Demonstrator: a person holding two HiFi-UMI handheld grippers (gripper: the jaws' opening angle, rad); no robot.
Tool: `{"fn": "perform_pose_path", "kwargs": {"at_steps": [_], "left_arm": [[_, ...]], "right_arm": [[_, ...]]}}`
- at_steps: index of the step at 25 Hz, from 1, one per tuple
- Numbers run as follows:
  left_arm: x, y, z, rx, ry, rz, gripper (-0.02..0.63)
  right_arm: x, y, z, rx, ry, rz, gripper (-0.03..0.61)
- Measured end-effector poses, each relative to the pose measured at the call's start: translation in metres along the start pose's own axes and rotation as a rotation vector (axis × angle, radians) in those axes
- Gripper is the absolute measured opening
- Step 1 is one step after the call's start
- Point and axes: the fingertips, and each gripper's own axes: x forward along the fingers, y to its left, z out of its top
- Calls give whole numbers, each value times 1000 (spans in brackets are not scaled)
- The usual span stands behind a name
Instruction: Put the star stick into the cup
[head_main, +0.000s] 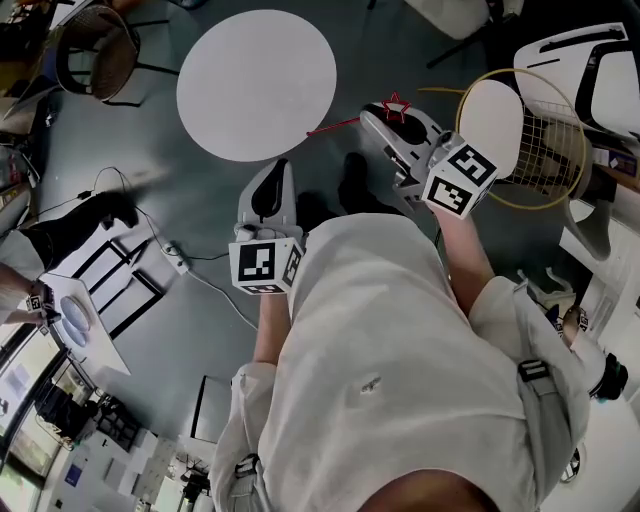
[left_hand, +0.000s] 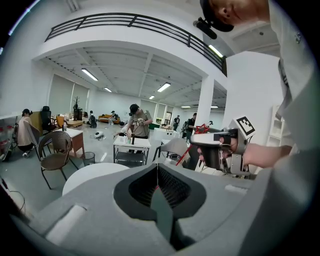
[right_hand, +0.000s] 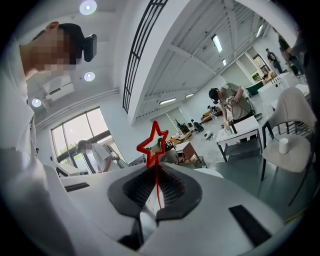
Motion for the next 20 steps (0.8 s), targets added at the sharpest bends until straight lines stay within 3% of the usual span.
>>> {"fn": "perform_pose_path", "kwargs": {"at_steps": [8, 15, 20], "left_arm": [[0, -4, -6, -11, 30, 20, 12], [3, 31, -7, -43, 33, 24, 12], [25, 68, 15, -34, 9, -15, 12]], "right_arm": [[5, -12, -16, 39, 41, 11, 21], [35, -5, -18, 24, 77, 7, 21], [70, -11, 0, 7, 74, -30, 21]]}}
